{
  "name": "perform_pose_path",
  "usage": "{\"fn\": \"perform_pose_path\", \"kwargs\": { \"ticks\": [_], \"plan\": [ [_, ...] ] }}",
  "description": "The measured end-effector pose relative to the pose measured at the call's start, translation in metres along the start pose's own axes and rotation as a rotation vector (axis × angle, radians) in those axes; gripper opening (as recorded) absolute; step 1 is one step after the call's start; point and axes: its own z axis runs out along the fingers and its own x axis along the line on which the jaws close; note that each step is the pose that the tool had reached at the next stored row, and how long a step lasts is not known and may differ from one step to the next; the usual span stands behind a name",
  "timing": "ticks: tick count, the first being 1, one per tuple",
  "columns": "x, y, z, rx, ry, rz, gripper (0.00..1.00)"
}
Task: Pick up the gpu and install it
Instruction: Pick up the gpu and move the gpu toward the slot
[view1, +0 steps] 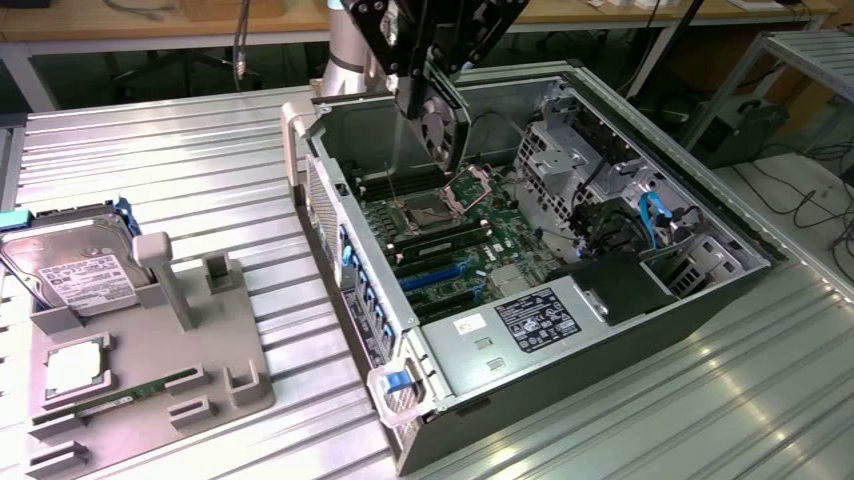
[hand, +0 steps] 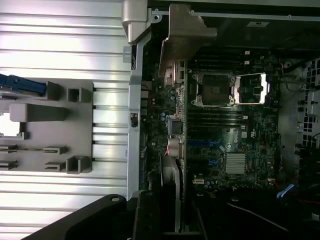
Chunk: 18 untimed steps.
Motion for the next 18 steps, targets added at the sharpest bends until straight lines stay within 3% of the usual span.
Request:
{"fn": "perform_pose_path", "kwargs": {
  "ticks": [8,18],
  "plan": [
    [-0.018,-0.0004,0.0002,0.0,0.0,0.0,0.27],
    [-0.051,-0.0009,0.0006,0.0,0.0,0.0,0.27]
  ]
}}
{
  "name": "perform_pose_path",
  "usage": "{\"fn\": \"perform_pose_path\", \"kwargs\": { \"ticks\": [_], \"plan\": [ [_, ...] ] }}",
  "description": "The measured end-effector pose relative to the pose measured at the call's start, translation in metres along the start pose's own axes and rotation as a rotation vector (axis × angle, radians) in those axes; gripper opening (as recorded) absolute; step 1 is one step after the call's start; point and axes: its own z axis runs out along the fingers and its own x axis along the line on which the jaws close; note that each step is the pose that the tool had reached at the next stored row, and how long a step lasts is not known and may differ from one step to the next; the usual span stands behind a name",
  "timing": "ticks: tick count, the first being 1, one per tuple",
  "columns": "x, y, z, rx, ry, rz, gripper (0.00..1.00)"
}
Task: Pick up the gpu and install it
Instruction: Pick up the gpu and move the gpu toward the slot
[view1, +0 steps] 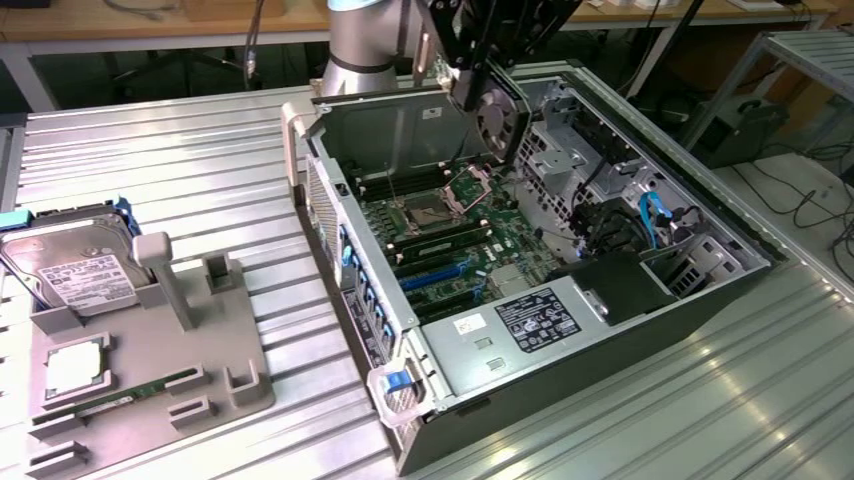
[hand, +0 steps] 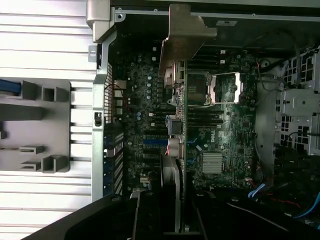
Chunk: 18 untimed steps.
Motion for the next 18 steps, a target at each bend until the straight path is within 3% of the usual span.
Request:
{"fn": "perform_pose_path", "kwargs": {
  "ticks": [18],
  "plan": [
    [-0.036,-0.001,0.0004,0.0,0.0,0.0,0.27]
  ]
}}
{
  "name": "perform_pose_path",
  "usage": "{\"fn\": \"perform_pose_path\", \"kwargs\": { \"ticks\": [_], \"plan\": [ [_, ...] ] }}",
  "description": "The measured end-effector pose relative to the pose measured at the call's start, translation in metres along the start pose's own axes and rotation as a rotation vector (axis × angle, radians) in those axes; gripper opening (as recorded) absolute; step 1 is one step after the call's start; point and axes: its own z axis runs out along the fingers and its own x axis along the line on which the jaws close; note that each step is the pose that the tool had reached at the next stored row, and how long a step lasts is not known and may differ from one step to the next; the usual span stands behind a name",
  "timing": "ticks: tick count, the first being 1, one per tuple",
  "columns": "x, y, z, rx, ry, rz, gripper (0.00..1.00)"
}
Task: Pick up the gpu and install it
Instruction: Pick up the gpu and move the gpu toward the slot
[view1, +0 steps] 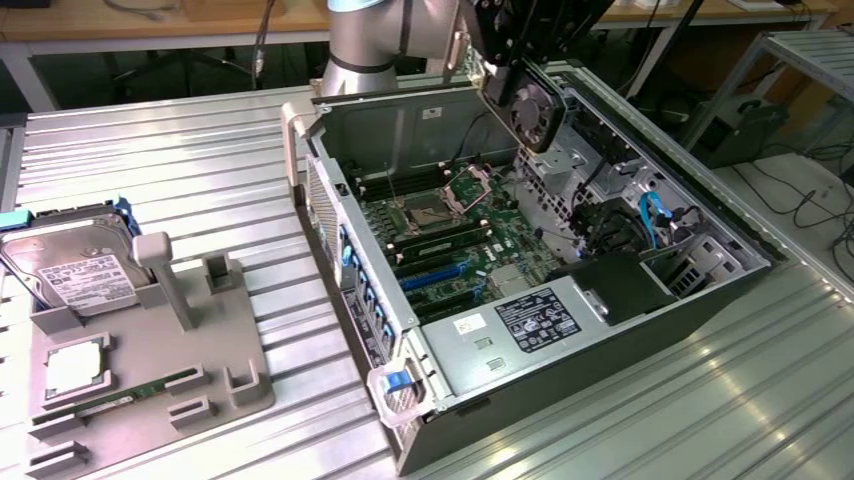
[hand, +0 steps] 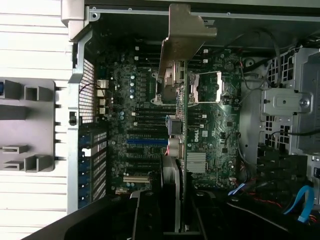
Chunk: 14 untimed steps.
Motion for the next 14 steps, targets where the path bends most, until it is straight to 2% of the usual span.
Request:
{"fn": "perform_pose_path", "kwargs": {
  "ticks": [14],
  "plan": [
    [-0.028,-0.0007,0.0003,0.0001,0.0,0.0,0.27]
  ]
}}
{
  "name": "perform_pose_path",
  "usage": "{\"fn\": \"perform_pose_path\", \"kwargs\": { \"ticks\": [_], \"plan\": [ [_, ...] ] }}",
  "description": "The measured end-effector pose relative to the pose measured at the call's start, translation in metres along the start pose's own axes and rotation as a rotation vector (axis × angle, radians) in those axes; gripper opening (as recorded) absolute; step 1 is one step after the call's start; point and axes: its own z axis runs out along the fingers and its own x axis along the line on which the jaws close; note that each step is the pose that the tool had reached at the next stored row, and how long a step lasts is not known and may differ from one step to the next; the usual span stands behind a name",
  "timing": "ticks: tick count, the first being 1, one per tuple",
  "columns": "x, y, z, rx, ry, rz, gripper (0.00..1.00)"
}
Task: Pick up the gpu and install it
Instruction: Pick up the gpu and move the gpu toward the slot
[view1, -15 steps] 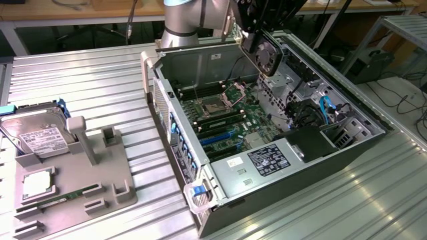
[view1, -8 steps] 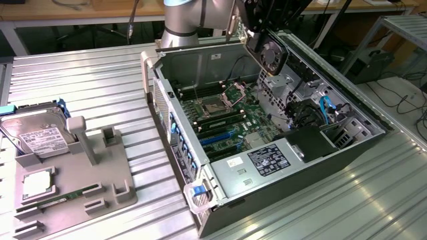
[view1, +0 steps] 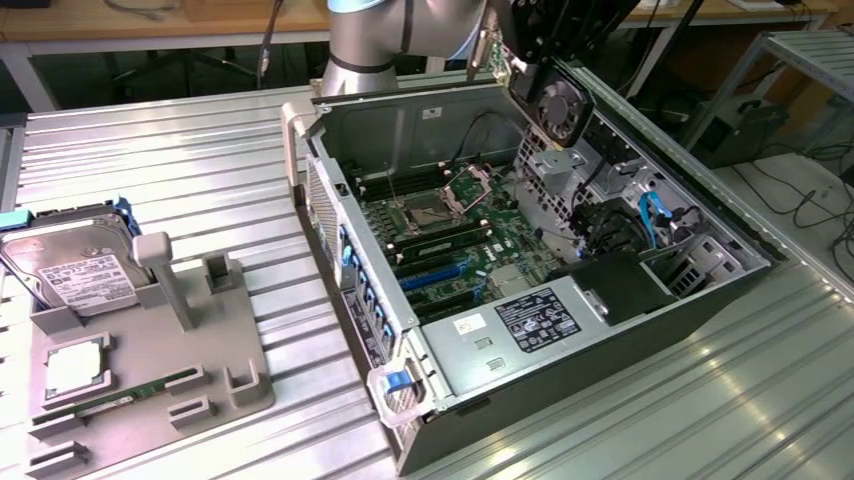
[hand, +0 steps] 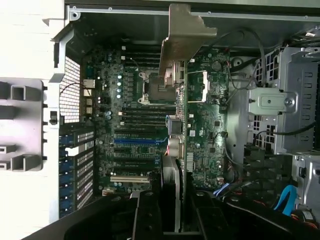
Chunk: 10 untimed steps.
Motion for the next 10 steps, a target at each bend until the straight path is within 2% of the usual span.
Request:
{"fn": "perform_pose_path", "kwargs": {
  "ticks": [10],
  "plan": [
    [-0.022,-0.0006,0.0003,0.0,0.0,0.0,0.27]
  ]
}}
